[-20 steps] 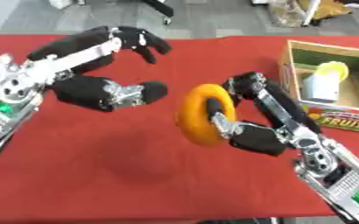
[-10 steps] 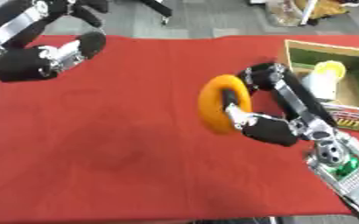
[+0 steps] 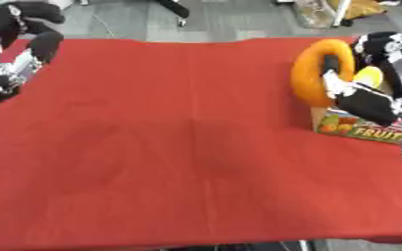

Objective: Pick up the objects with one hand, pass them to the other hand, and then place them into the box on the other side of the table.

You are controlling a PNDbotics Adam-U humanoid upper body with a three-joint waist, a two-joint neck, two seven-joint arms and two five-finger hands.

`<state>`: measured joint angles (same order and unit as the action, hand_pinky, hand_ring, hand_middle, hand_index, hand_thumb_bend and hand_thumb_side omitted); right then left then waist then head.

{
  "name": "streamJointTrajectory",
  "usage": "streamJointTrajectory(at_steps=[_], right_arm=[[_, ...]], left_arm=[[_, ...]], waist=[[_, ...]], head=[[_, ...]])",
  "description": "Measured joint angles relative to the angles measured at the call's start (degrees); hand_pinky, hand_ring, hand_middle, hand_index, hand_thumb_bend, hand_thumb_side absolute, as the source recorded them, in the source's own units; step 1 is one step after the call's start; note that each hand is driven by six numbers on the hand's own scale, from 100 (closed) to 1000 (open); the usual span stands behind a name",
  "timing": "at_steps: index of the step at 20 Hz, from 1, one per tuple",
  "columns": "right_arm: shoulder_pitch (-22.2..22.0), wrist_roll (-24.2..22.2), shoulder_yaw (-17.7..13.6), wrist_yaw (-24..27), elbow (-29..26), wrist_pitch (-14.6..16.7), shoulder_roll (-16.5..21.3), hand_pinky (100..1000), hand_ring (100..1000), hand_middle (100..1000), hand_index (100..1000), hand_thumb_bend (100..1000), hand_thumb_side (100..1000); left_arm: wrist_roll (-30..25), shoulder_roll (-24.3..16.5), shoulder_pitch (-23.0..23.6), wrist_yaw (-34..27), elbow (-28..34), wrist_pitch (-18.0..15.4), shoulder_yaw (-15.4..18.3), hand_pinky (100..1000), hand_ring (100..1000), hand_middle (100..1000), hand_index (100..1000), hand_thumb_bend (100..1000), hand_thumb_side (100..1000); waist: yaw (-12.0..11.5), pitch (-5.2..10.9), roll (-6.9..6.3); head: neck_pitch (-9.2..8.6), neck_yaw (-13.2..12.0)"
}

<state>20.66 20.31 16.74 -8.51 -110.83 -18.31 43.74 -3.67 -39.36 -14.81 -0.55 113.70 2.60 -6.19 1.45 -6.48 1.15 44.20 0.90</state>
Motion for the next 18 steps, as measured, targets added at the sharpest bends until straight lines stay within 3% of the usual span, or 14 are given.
streamJointTrajectory(at_steps=[4,8,11,12,13,18], right_arm=[[2.8,3.8,-2.6,1.6,10.3,-2.9,0.7,482,690,471,355,100,358],[7.1,6.4,-3.8,2.1,22.9,-2.4,0.7,482,691,473,358,100,365],[10.0,7.7,-4.4,1.7,31.7,-1.7,0.1,490,696,480,383,100,332],[10.7,8.0,-4.5,1.3,34.2,-1.5,-0.2,494,700,485,412,100,223],[11.4,8.2,-4.8,0.7,36.7,-1.4,-0.5,499,705,491,438,100,335],[13.8,8.7,-5.9,-2.9,47.5,-0.6,-2.2,520,728,520,617,100,434]], left_arm=[[2.2,4.2,3.0,-0.6,0.0,-1.2,0.7,944,691,741,845,293,804],[3.9,8.6,4.5,-1.0,0.0,-2.1,1.1,946,688,737,841,291,807],[4.4,11.2,4.9,-1.0,0.0,-2.5,1.1,948,686,734,840,291,810],[4.5,11.8,5.0,-1.0,0.0,-2.6,1.1,949,686,733,840,290,811],[4.6,12.5,5.1,-1.1,0.0,-2.6,1.1,949,685,732,839,290,813],[4.9,14.9,5.2,-1.5,0.0,-2.4,1.2,951,684,729,839,290,818]], waist=[[-0.7,0.0,0.0],[-1.8,0.0,-0.38],[-2.7,-0.01,-0.66],[-2.9,-0.01,-0.66],[-3.1,-0.01,-0.66],[-4.0,-0.03,-0.66]], head=[[0.02,0.6],[0.03,1.7],[0.04,2.9],[0.04,3.3],[0.04,3.7],[0.04,5.4]])
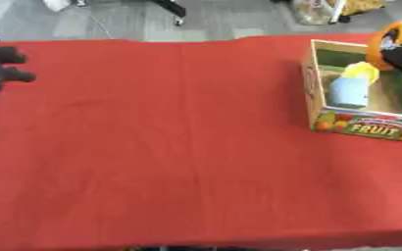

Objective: Pick up the objects with one hand, pass them to the other hand, and then place them into the box on the other side of the table.

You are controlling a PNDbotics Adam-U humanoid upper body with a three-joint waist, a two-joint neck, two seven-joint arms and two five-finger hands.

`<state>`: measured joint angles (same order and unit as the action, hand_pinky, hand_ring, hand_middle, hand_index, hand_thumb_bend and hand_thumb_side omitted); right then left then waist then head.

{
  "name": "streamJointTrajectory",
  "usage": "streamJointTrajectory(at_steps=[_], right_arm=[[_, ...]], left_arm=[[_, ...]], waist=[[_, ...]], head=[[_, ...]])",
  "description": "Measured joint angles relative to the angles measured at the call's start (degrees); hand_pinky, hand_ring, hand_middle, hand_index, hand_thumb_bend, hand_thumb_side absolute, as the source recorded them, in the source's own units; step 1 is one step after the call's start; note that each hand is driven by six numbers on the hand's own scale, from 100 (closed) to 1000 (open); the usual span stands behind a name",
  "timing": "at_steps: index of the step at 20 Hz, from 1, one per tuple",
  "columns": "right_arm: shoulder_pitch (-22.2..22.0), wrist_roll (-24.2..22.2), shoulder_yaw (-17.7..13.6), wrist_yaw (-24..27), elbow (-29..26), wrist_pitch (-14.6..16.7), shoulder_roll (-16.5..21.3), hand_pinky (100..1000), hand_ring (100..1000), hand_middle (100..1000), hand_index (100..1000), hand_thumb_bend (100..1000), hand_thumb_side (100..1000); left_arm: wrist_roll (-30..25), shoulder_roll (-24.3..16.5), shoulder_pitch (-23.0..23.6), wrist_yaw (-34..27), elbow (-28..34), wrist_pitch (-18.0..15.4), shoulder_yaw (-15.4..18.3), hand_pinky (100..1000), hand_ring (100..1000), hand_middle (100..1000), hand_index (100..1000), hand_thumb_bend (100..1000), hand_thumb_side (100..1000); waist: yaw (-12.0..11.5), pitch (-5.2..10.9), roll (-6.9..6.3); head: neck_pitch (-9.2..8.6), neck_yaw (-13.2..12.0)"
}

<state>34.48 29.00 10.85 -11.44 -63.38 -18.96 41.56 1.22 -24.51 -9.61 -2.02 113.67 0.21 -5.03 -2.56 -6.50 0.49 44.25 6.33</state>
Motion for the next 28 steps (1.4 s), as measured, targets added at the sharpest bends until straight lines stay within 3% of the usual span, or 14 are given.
streamJointTrajectory(at_steps=[2,5,7,11,19,20,23,28], right_arm=[[0.5,0.0,-0.7,-1.0,3.6,0.5,-0.5,534,743,543,705,100,513],[0.8,-0.6,-1.7,-2.1,8.1,1.1,-1.0,566,789,624,911,100,742],[0.8,-1.3,-2.2,-2.4,10.2,1.3,-1.1,583,809,672,978,100,782],[0.7,-2.3,-3.1,-3.5,11.9,1.9,-1.1,603,823,709,1000,100,825],[-2.5,-4.4,-4.1,-6.1,7.9,3.3,0.6,645,852,767,1000,100,769],[-3.0,-5.2,-4.2,-6.5,6.7,3.4,1.1,664,857,786,1000,100,706],[-4.9,-9.0,-4.3,-8.8,2.6,3.7,2.9,689,862,803,1000,100,638],[-9.1,-14.7,-6.5,-11.8,-7.7,3.6,5.7,653,847,774,1000,100,481]], left_arm=[[0.0,0.8,0.0,0.0,0.0,0.1,0.0,952,684,728,839,289,822],[-0.1,1.5,0.0,0.0,0.0,0.3,0.0,953,683,726,838,289,822],[-0.1,1.8,0.1,0.0,0.0,0.4,0.0,953,683,725,838,288,824],[-0.2,2.2,0.2,0.0,0.0,0.4,0.0,954,683,723,838,288,828],[-0.4,2.8,0.8,0.1,0.0,1.1,0.0,955,681,718,838,285,835],[-0.4,2.8,0.9,0.1,0.0,1.1,0.0,955,681,717,838,285,837],[-0.3,2.8,1.0,0.3,0.0,1.2,0.0,956,680,715,837,285,837],[-0.3,3.3,1.2,0.5,0.0,1.7,0.0,955,674,710,835,279,846]], waist=[[-0.3,-0.03,0.0],[-0.6,-0.04,0.0],[-0.7,-0.04,0.0],[-0.7,-0.04,0.0],[-0.6,-0.04,0.02],[-0.6,-0.04,0.03],[-0.6,-0.04,0.03],[0.2,-0.04,0.54]], head=[[0.0,0.8],[0.0,1.8],[0.0,2.1],[0.0,2.3],[0.0,1.8],[0.0,1.8],[0.0,1.5],[0.0,1.1]])
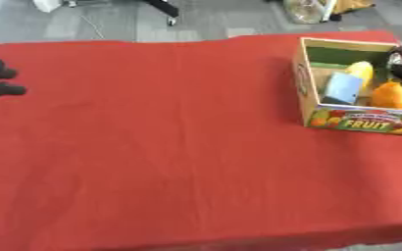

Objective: Pick up the objects with one hand, pass them to the other hand, and then place them into the box on the other side of the table.

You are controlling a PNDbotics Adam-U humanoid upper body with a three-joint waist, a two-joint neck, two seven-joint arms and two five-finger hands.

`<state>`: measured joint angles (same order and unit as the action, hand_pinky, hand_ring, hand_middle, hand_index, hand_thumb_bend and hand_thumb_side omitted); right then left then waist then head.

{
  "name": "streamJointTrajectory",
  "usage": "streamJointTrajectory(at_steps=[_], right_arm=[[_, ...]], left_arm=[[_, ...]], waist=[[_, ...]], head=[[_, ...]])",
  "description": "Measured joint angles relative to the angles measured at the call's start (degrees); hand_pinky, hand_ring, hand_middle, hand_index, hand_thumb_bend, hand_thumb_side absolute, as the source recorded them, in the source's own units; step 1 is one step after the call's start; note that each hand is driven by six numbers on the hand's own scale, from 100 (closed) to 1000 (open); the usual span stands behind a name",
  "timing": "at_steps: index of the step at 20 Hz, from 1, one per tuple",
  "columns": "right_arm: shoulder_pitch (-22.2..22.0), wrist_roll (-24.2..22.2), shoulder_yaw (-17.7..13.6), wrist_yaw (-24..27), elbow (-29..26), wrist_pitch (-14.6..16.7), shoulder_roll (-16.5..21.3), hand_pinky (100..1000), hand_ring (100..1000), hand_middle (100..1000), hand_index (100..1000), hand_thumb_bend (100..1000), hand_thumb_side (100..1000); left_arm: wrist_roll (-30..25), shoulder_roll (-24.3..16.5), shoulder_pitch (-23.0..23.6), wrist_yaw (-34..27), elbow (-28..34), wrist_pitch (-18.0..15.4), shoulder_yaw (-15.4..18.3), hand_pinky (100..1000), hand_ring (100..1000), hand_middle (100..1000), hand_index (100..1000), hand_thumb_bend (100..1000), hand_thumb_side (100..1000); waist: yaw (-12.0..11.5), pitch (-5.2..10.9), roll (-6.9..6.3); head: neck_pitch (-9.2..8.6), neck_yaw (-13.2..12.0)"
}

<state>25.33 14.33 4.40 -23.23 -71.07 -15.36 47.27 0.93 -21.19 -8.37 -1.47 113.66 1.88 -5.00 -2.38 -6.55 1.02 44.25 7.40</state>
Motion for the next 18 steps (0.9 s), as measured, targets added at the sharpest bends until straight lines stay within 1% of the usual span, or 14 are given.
streamJointTrajectory(at_steps=[1,2,3,4,5,6,9,10,12,13,15,18], right_arm=[[-1.3,0.2,-0.7,0.1,-2.8,-0.1,0.2,640,843,768,990,100,597],[-2.7,1.1,-1.4,0.4,-5.9,-0.1,0.2,632,842,756,984,100,451],[-4.3,2.7,-2.2,1.2,-9.5,-0.1,0.2,615,840,745,969,100,602],[-6.3,4.8,-3.0,2.4,-13.3,-0.1,0.0,605,835,729,959,100,488],[-8.6,7.6,-3.8,4.1,-17.3,0.1,-0.6,601,832,724,954,100,491],[-10.9,10.5,-4.5,5.9,-21.4,0.3,-1.5,593,827,711,937,100,529],[-17.7,18.8,-5.4,9.4,-33.0,1.9,-6.4,591,822,702,920,100,553],[-19.6,20.8,-5.4,9.5,-36.0,2.8,-8.6,585,821,696,908,100,626],[-22.1,24.2,-5.2,9.3,-39.7,5.4,-13.3,579,825,696,903,100,685],[-23.2,25.6,-4.8,8.9,-40.8,6.9,-16.0,577,826,695,901,100,689],[-24.8,27.4,-3.8,8.5,-41.6,9.5,-20.5,570,829,695,897,100,704],[-26.7,28.2,-1.8,8.1,-42.0,12.4,-26.4,564,830,691,887,100,741]], left_arm=[[0.0,0.1,0.1,0.0,0.0,0.1,0.0,955,674,709,834,278,845],[0.1,0.4,0.2,0.0,0.0,0.2,0.0,954,673,708,834,277,840],[0.2,0.6,0.1,0.1,0.0,0.3,0.0,952,672,706,833,278,834],[0.4,0.8,0.1,0.2,0.0,0.4,0.0,951,670,705,832,279,829],[0.6,1.1,-0.1,0.4,0.0,0.5,0.0,951,670,704,831,279,829],[0.9,1.3,-0.3,0.6,0.0,0.5,0.0,949,668,702,829,274,832],[1.9,2.0,-0.4,0.8,0.0,0.6,0.1,948,667,702,827,269,833],[2.3,2.2,-0.4,0.8,0.0,0.6,0.1,948,667,702,828,268,830],[3.0,2.8,-0.4,1.0,0.0,0.5,0.2,944,663,698,826,260,828],[3.5,3.2,-0.4,1.1,0.0,0.2,0.2,944,663,698,827,260,826],[4.5,3.9,-0.3,1.4,0.0,-0.4,0.3,945,664,698,829,248,838],[6.3,5.2,0.2,1.8,0.0,-1.2,0.2,945,666,700,834,224,853]], waist=[[0.1,0.0,0.11],[0.3,0.0,0.22],[0.5,0.0,0.35],[0.8,0.01,0.47],[1.0,0.03,0.57],[1.2,0.07,0.65],[1.7,0.07,0.9],[1.9,0.07,0.99],[2.1,0.07,1.01],[2.1,0.07,1.01],[2.3,0.07,1.01],[2.6,0.07,1.01]], head=[[0.0,-0.2],[0.0,-0.4],[0.0,-0.6],[0.0,-0.9],[0.0,-1.2],[0.0,-1.6],[0.0,-2.8],[0.0,-3.2],[0.0,-3.8],[0.0,-4.1],[0.0,-4.5],[0.0,-5.1]])
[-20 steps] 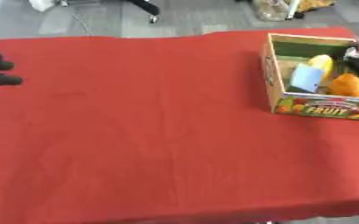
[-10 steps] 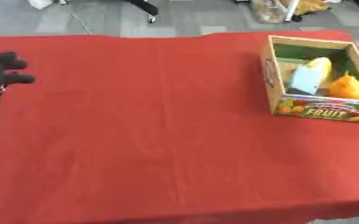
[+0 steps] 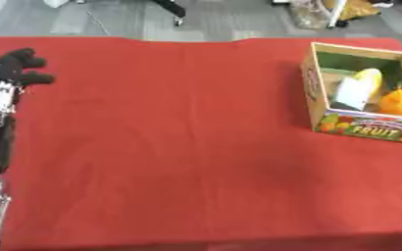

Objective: Pick up the objects with one hand, pass them to the other hand, and then place them into the box on the other side of the table.

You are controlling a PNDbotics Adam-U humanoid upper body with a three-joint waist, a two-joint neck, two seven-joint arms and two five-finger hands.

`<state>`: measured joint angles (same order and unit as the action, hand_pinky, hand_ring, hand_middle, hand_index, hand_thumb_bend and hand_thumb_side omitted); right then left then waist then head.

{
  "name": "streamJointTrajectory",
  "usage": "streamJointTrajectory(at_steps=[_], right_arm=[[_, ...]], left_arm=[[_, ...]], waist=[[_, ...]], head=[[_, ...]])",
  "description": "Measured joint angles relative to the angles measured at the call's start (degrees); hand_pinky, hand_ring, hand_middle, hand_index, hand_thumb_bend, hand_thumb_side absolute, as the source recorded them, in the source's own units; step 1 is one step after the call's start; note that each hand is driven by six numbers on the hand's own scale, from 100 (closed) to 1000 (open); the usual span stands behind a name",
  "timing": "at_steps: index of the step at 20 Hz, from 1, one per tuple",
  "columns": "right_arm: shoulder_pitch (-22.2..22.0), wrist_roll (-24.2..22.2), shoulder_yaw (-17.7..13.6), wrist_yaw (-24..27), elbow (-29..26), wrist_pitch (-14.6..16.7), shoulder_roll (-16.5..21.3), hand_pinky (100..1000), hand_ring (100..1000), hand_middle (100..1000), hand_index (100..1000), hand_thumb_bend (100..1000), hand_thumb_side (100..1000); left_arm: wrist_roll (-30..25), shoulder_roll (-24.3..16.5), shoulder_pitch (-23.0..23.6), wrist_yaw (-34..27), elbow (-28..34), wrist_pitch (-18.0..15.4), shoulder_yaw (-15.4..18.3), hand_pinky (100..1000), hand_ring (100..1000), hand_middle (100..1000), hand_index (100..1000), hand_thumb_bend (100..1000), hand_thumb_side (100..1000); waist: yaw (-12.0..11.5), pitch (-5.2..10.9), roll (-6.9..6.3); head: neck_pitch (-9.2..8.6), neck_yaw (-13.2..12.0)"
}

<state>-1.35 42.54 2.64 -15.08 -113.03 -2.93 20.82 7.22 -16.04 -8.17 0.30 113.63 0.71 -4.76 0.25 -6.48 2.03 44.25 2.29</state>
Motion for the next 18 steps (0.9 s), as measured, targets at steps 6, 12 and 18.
streamJointTrajectory(at_steps=[6,12,18], right_arm=[[-2.1,0.4,2.6,0.3,1.7,4.6,-7.8,554,825,679,872,100,773],[-3.5,0.6,4.1,1.5,4.4,7.3,-9.5,551,820,669,861,100,791],[-3.7,0.3,4.9,2.3,6.1,8.8,-10.0,548,817,660,854,100,801]], left_arm=[[3.4,2.9,1.0,2.3,-0.2,-0.1,-0.1,949,664,699,837,185,905],[5.3,3.9,1.7,2.7,-1.3,0.2,-0.4,954,661,699,838,163,937],[5.8,4.4,1.8,2.6,-2.6,0.4,-0.8,954,656,694,836,162,948]], waist=[[0.5,0.0,0.0],[0.5,0.0,0.0],[0.5,0.0,0.0]], head=[[0.0,-0.7],[0.0,-0.8],[0.0,-0.9]])
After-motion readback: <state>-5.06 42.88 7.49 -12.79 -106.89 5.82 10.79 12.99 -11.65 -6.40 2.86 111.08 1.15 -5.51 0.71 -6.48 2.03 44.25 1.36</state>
